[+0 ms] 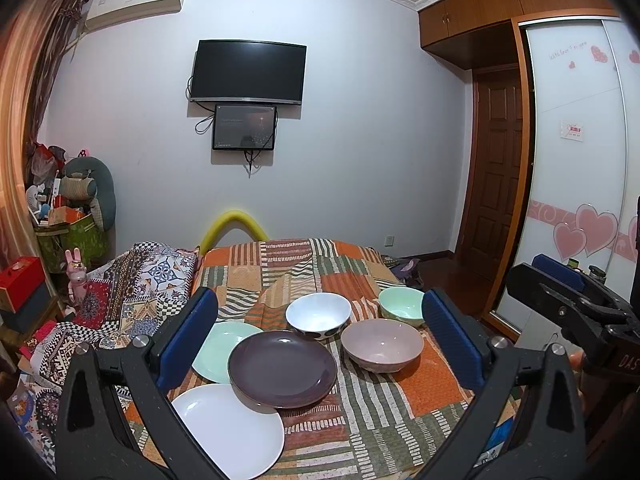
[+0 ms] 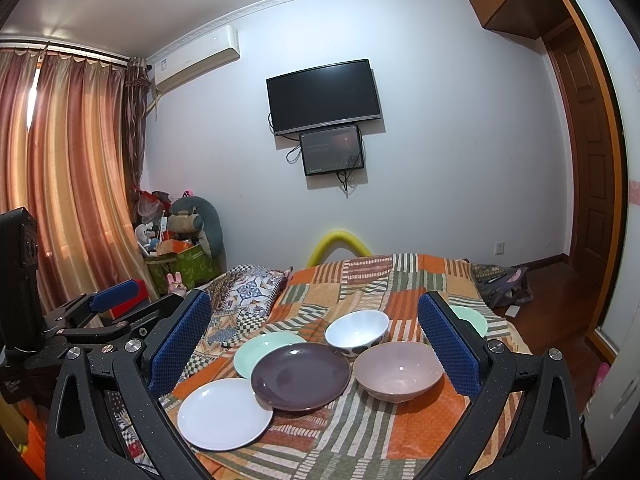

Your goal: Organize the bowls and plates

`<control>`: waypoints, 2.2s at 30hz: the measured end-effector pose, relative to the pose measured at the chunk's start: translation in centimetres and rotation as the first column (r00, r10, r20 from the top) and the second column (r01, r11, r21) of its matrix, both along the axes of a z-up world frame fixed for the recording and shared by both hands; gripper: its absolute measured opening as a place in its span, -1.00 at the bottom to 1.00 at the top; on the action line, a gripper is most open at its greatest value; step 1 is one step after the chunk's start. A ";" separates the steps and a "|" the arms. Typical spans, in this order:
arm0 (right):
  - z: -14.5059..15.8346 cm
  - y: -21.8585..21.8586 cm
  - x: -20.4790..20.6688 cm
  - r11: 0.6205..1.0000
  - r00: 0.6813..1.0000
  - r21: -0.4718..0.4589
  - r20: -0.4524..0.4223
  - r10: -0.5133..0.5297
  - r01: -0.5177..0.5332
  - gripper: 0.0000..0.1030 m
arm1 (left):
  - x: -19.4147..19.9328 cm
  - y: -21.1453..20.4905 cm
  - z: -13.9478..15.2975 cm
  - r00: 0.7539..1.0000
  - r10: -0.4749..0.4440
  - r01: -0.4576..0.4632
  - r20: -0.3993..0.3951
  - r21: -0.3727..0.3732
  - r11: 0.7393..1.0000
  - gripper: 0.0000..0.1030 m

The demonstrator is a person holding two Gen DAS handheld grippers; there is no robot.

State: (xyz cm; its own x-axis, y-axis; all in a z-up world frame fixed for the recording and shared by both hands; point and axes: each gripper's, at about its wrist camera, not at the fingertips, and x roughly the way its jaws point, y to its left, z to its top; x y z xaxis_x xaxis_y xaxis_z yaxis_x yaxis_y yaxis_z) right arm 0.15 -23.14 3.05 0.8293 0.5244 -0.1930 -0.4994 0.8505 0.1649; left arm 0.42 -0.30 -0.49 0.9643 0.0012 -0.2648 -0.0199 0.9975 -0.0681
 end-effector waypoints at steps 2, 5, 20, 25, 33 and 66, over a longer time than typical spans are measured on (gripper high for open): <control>-0.1 0.0 0.0 1.000 1.000 -0.001 0.000 0.000 0.000 1.00 | 0.1 0.0 0.0 1.000 0.000 0.000 -0.002 -0.002 1.000 1.00; -0.2 0.0 -0.1 1.000 1.000 -0.001 0.000 0.000 0.000 1.00 | 0.1 0.0 0.0 1.000 0.001 -0.001 -0.004 -0.003 1.000 1.00; -0.8 0.2 0.3 1.000 1.000 -0.011 -0.022 0.003 -0.003 0.99 | 1.0 0.5 -1.3 0.999 0.006 -0.006 -0.042 -0.006 1.000 1.00; -2.7 0.6 1.6 0.999 0.997 -0.045 -0.079 0.002 -0.006 0.99 | 2.9 1.7 -4.0 0.992 0.018 -0.018 -0.127 0.001 1.000 1.00; -6.8 2.3 4.8 0.992 0.979 -0.124 -0.205 -0.001 -0.025 0.92 | 7.4 5.8 -9.9 0.942 0.085 -0.100 -0.325 -0.031 0.994 0.69; -19.4 9.8 16.9 0.942 0.790 -0.286 -0.611 -0.037 -0.176 -0.56 | 23.4 16.5 -22.4 0.812 0.007 -0.086 -0.584 -0.107 0.991 -0.38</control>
State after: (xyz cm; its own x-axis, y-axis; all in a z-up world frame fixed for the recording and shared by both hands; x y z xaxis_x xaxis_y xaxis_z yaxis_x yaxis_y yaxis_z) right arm 17.03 -13.36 -16.32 0.4499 0.3986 -0.7992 -0.4479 0.8749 0.1842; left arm 23.85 16.20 -22.86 0.6295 -0.0284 -0.7765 -0.1411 0.9786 -0.1501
